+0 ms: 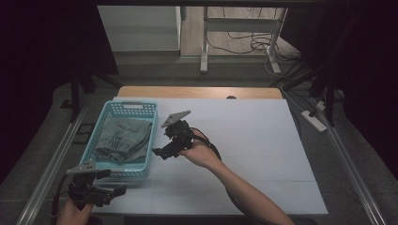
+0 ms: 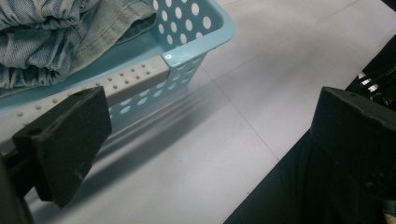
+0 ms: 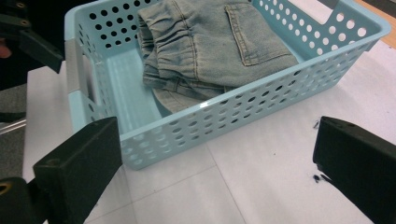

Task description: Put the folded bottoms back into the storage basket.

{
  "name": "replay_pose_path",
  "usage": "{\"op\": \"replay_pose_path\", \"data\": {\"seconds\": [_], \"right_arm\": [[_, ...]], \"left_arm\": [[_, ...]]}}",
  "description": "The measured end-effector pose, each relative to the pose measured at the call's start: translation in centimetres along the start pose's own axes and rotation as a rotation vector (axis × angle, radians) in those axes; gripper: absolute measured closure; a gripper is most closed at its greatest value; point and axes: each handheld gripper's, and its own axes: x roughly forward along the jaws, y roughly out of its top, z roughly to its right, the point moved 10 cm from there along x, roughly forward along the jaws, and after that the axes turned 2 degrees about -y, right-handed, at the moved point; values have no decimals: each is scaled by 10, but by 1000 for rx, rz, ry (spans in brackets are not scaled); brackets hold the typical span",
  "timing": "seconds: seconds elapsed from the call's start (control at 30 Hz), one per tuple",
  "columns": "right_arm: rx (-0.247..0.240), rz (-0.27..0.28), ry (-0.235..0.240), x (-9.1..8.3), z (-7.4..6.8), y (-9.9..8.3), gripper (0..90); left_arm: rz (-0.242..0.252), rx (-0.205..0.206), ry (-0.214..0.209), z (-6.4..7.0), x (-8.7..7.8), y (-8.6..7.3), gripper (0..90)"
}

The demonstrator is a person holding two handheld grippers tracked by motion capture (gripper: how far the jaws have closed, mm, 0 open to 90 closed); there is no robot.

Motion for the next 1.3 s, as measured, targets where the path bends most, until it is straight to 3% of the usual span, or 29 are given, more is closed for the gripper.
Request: {"op": "replay_pose_path", "data": {"seconds": [0.4, 0.53, 0.8, 1.3], "right_arm": [[31, 1, 8, -16, 3, -18, 14], [41, 16, -1, -21, 7, -24, 14], [45, -2, -17, -28, 12, -41, 14], [40, -11, -11, -48, 3, -59, 14]], "left_arm": [[10, -8, -21, 0, -1, 0, 0], [5, -6, -18, 0, 0, 0, 0], [-7, 10, -13, 1, 1, 0, 0], [-6, 12, -11, 2, 1, 0, 0]]}}
